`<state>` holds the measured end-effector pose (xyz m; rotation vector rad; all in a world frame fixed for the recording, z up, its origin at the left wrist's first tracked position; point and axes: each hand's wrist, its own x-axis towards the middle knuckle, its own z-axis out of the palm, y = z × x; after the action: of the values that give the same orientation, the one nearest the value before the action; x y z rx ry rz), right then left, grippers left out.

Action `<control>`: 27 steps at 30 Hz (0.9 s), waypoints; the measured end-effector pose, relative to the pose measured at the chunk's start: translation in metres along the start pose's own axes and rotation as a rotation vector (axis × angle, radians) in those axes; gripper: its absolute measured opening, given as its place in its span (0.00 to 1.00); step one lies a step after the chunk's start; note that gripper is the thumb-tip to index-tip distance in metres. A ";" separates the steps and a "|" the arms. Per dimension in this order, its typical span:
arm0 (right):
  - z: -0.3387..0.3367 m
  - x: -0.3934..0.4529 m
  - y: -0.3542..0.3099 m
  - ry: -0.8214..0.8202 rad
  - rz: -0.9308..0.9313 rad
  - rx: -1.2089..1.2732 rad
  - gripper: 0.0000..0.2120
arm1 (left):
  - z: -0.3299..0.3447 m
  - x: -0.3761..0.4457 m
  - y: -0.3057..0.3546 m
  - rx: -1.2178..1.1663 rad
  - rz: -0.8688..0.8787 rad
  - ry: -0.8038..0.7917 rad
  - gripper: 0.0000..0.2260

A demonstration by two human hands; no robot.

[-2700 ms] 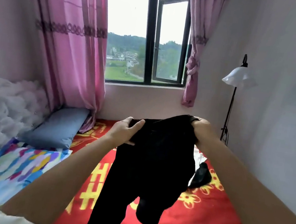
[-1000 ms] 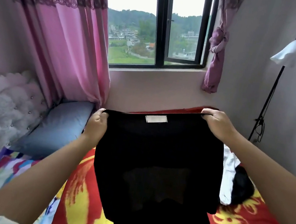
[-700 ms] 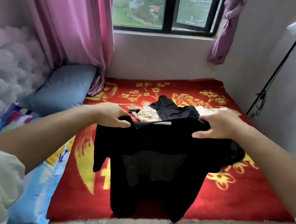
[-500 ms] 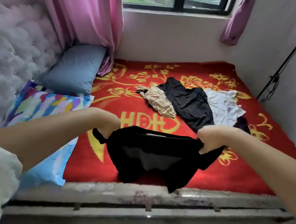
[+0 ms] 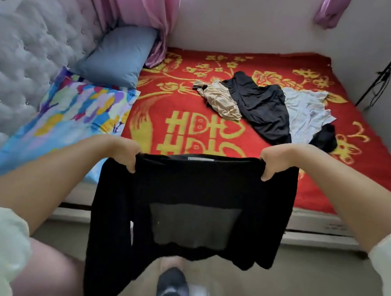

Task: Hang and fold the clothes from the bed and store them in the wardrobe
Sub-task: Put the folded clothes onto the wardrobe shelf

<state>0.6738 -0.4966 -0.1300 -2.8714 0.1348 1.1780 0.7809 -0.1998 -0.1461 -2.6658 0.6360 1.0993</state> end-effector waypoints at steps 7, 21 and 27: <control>-0.038 0.056 0.016 0.435 0.093 -0.146 0.07 | -0.020 0.043 -0.027 -0.152 -0.124 0.651 0.06; -0.136 0.352 0.043 0.603 0.270 -0.147 0.12 | -0.125 0.341 -0.112 -0.109 -0.128 0.659 0.10; -0.152 0.474 0.053 0.553 0.343 0.020 0.11 | -0.138 0.465 -0.127 -0.379 -0.250 0.717 0.13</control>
<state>1.1107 -0.5915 -0.3545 -3.1524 0.6657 0.3592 1.2199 -0.2788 -0.3757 -3.3506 0.1725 0.1801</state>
